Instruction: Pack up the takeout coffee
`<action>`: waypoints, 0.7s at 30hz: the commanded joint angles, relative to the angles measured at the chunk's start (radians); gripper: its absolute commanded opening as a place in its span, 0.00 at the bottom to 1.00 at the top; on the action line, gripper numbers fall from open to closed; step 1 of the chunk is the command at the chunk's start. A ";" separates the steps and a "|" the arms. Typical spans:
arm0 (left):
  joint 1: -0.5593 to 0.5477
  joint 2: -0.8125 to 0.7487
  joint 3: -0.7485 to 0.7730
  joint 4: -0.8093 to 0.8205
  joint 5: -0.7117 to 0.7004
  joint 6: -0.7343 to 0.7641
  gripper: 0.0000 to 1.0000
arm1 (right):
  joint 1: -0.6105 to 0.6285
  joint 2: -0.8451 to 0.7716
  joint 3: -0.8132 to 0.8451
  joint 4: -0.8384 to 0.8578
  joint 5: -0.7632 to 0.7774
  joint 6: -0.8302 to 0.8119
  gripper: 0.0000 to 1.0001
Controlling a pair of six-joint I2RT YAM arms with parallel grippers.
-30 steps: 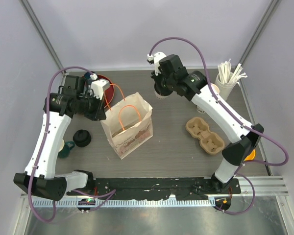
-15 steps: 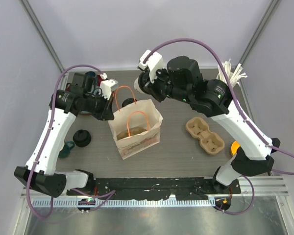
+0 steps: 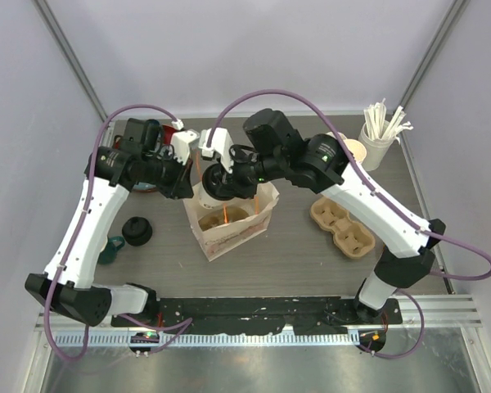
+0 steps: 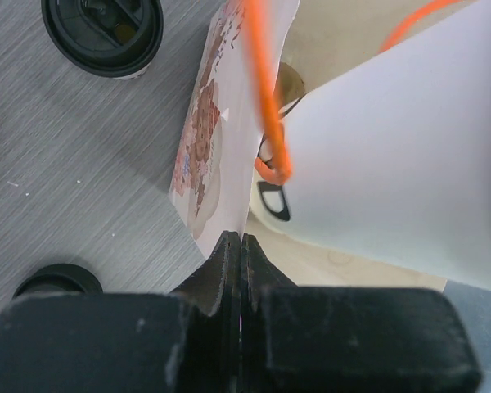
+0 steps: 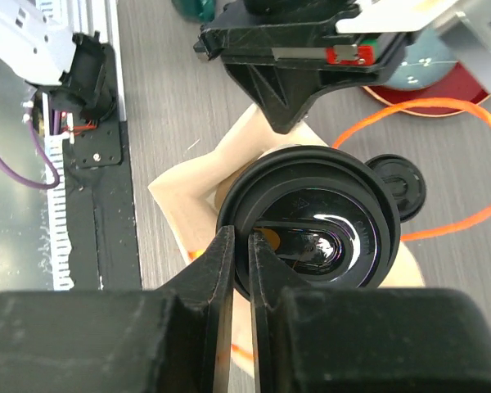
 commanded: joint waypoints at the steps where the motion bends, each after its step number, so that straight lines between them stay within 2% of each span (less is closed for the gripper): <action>1: -0.018 -0.001 0.043 0.023 0.018 -0.003 0.00 | 0.013 0.041 0.019 -0.022 -0.064 -0.035 0.01; 6: -0.025 0.016 0.046 0.009 0.015 0.000 0.00 | 0.022 0.138 0.061 -0.109 -0.036 -0.103 0.01; 12: -0.030 0.012 0.044 0.009 0.026 0.010 0.00 | 0.022 0.191 0.018 -0.111 -0.022 -0.136 0.01; 21: -0.030 0.031 0.052 0.023 0.015 -0.010 0.00 | 0.021 0.176 -0.160 -0.014 -0.093 -0.282 0.01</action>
